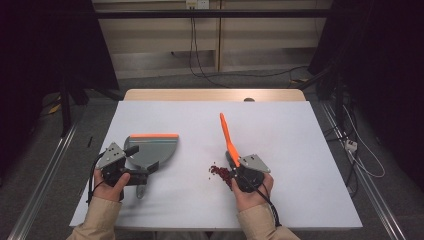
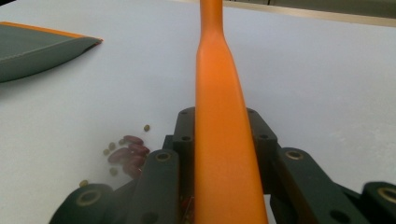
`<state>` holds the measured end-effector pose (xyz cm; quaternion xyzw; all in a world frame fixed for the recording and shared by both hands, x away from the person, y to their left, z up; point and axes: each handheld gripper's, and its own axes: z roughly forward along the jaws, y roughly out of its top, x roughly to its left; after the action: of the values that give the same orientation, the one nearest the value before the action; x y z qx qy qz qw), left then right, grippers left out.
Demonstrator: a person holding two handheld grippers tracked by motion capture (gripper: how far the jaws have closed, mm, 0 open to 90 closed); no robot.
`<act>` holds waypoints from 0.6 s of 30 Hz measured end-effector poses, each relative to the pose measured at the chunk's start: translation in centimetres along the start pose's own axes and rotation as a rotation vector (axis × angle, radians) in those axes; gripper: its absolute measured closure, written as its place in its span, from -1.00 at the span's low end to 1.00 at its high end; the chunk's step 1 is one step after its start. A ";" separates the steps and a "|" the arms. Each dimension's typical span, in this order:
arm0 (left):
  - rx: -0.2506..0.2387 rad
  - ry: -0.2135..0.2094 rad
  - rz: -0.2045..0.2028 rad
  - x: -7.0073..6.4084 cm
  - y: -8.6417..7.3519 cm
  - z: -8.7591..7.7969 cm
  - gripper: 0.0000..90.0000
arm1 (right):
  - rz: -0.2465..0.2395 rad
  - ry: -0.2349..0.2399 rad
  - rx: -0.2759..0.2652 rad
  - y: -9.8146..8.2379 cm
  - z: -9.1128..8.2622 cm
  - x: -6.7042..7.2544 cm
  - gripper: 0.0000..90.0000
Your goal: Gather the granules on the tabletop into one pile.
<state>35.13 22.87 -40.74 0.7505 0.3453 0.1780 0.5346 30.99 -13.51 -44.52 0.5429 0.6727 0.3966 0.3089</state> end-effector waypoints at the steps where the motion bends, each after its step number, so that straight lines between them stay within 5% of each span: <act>1: -0.001 -0.001 -0.003 0.0 0.0 0.0 -0.91 | -0.003 0.001 -0.004 0.0 0.1 0.1 0.59; 18: 0.005 -0.001 0.001 0.0 0.0 0.1 -0.91 | 0.014 0.065 -0.038 0.5 1.3 0.5 0.59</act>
<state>35.16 22.86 -40.80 0.7521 0.3451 0.1768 0.5329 32.19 -12.71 -44.71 0.5283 0.6710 0.4290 0.2945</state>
